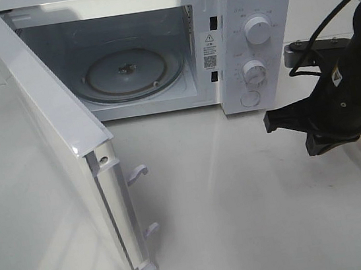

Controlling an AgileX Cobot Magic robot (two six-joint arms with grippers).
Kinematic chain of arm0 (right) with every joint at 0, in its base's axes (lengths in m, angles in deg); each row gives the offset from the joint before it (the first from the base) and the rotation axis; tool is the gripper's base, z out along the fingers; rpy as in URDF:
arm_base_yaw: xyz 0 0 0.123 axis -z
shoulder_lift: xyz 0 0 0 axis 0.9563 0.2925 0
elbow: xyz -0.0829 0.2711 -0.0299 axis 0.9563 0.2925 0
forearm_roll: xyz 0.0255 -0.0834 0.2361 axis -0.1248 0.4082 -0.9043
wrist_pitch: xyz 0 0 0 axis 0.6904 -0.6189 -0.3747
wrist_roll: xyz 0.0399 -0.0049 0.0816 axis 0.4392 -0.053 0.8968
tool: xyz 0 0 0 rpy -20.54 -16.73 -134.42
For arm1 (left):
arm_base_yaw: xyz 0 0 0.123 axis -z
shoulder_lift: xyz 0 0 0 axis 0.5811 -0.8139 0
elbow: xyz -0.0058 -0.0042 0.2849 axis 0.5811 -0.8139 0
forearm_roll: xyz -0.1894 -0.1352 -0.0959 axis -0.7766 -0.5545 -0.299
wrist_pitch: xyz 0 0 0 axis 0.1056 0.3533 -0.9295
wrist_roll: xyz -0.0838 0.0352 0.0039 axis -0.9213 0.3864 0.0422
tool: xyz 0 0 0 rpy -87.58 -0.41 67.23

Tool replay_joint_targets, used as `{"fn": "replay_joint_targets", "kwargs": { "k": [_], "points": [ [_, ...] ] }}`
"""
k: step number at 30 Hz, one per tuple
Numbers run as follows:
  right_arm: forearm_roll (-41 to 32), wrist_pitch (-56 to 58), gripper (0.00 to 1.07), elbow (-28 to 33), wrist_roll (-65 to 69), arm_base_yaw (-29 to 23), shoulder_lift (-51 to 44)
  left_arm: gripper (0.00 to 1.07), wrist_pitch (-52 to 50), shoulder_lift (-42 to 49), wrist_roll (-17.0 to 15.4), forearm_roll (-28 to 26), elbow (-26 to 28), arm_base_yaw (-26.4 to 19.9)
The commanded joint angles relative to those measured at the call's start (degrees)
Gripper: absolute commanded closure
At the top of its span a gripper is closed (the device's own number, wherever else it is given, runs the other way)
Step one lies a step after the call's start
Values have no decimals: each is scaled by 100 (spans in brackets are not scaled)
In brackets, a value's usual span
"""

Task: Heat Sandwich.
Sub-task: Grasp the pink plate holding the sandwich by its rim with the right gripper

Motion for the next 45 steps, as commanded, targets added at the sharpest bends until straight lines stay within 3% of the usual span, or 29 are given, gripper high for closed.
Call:
{"fn": "replay_joint_targets", "kwargs": {
  "k": [1, 6, 14, 18, 21, 23, 25, 28, 45],
  "points": [
    [172, 596, 98, -246, -561, 40, -46, 3, -46, 155, -11, 23, -11, -6],
    [143, 1243, 95, -556, -1415, 103, -46, 3, -46, 155, -11, 23, -11, -6],
    [126, 1753, 87, -745, -1965, 728, -46, 3, -46, 155, -11, 23, -11, -6],
    [132, 1788, 75, -745, -2045, 1100, -46, 3, -46, 155, -11, 23, -11, -6],
    [132, 1719, 51, -745, -2223, 1398, -46, 3, -46, 155, -11, 23, -11, -6],
    [132, 1696, 45, -745, -2275, 1450, -46, 3, -46, 155, -11, 23, -11, -6],
    [149, 1570, 26, -745, -2366, 1587, -46, 3, -46, 155, -11, 23, -11, -6],
    [126, 1415, 14, -745, -2532, 1662, -46, 3, -46, 155, -11, 23, -11, -6],
    [92, 922, 17, -745, -2372, 1879, 441, 3, -46, 155, -11, 23, -11, -6]
  ]
}}
